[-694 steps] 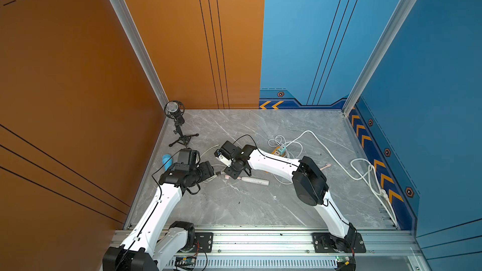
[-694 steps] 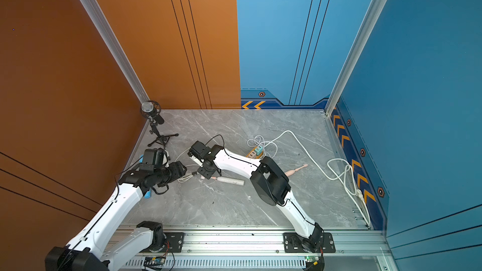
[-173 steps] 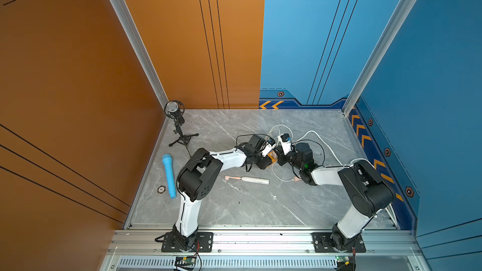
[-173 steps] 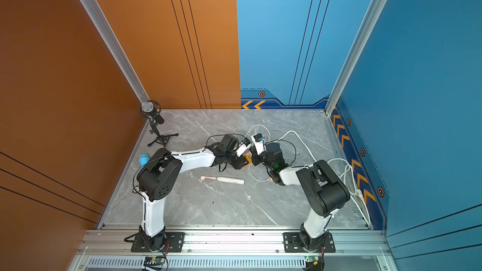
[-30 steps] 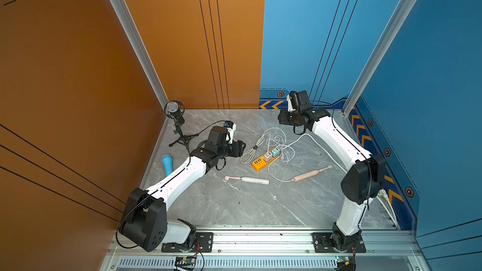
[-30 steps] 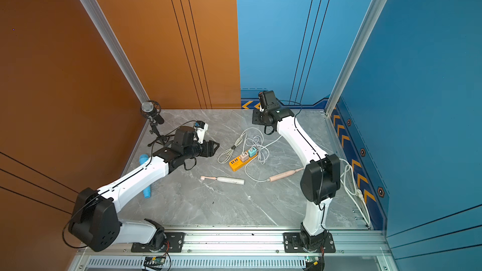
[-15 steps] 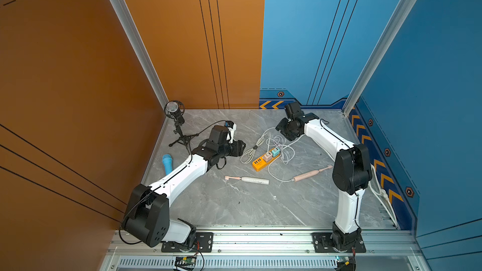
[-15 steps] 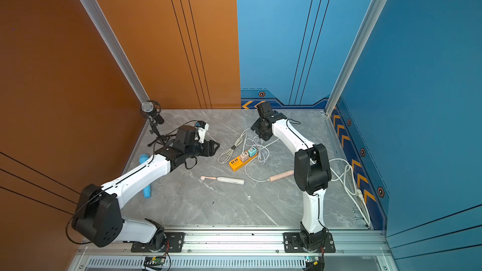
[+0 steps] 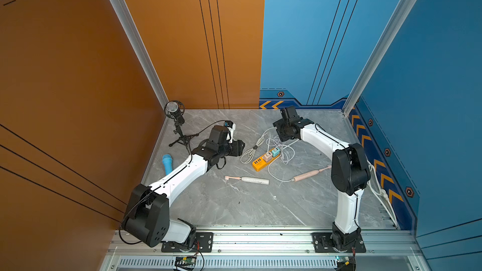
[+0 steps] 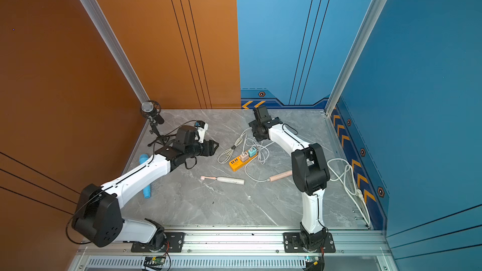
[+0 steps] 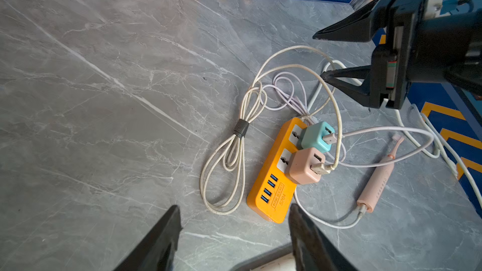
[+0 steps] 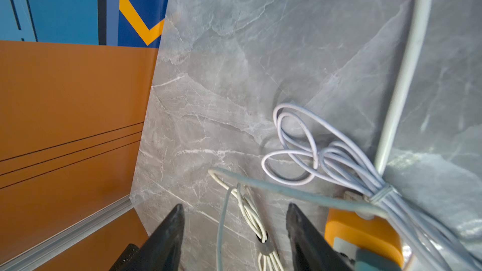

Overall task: Charge the electric toothbrush
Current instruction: Pick up the charging cable from the center of the board.

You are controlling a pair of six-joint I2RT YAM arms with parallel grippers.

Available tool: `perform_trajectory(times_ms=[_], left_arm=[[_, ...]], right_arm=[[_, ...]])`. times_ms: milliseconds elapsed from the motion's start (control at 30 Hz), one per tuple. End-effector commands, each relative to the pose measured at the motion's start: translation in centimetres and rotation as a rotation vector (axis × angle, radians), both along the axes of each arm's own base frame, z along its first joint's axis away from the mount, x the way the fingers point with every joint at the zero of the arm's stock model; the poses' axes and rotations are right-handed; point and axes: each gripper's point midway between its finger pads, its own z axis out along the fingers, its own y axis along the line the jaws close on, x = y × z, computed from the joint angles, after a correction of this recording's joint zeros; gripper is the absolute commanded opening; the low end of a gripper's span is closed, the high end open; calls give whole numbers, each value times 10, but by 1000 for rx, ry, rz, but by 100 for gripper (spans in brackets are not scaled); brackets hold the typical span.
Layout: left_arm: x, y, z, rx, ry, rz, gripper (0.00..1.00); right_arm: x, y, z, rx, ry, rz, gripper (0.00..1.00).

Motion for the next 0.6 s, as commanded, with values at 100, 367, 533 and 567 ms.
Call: perform_trajectory(times_ms=[100, 367, 533, 567], left_arm=[[6, 6, 6, 22, -12, 22, 67], [7, 8, 3, 24, -5, 23, 67], [7, 11, 8, 22, -17, 27, 67], [8, 12, 9, 21, -21, 29, 67]], right_arm=[[18, -2, -28, -8, 8, -139, 63], [43, -5, -37, -22, -35, -239, 59], [53, -1, -28, -39, -80, -207, 32], [53, -1, -23, -52, -96, -194, 25]])
